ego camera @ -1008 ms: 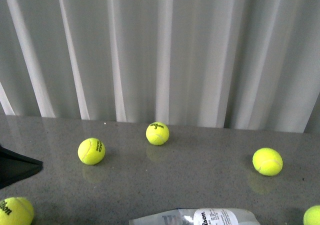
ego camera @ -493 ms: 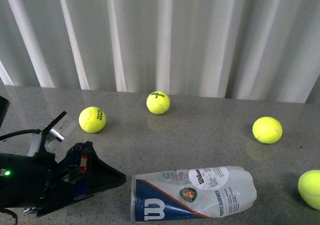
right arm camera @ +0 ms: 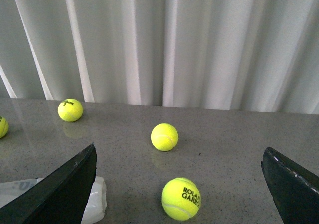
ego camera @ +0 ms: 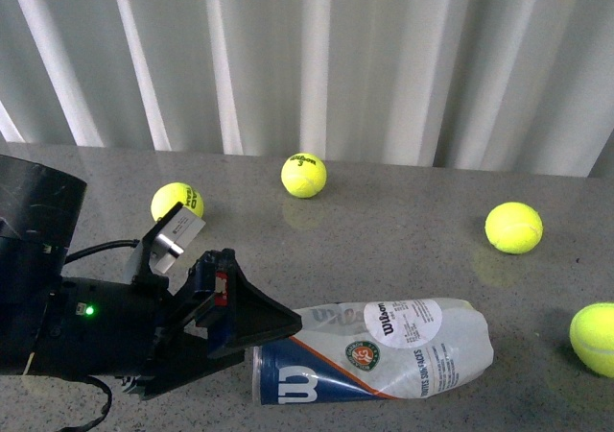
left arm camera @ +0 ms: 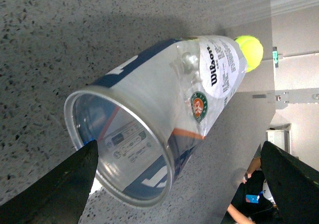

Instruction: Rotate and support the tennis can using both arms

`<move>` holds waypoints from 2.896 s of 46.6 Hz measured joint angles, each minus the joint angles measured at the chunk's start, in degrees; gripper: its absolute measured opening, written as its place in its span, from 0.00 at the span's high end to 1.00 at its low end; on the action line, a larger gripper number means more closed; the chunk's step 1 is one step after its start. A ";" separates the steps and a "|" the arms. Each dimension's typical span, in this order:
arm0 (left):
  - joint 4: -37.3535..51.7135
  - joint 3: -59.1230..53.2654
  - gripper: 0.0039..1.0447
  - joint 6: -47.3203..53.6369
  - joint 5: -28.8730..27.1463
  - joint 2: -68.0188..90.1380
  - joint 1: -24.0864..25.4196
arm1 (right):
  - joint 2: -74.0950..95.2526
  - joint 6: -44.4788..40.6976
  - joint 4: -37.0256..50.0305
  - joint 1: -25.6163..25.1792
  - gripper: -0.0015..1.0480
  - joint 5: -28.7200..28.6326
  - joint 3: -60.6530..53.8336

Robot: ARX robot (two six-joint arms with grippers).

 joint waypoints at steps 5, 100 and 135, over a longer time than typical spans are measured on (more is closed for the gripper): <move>1.75 0.81 0.06 -2.10 0.20 1.20 -0.90 | 0.00 0.00 0.00 0.00 0.07 0.00 0.00; -96.17 69.29 0.97 58.77 -51.58 1.25 -16.28 | 0.00 0.00 0.00 0.00 0.07 0.00 0.00; -88.87 62.84 0.33 50.71 -44.59 -0.57 -17.25 | 0.00 0.00 0.00 0.00 0.07 0.00 0.00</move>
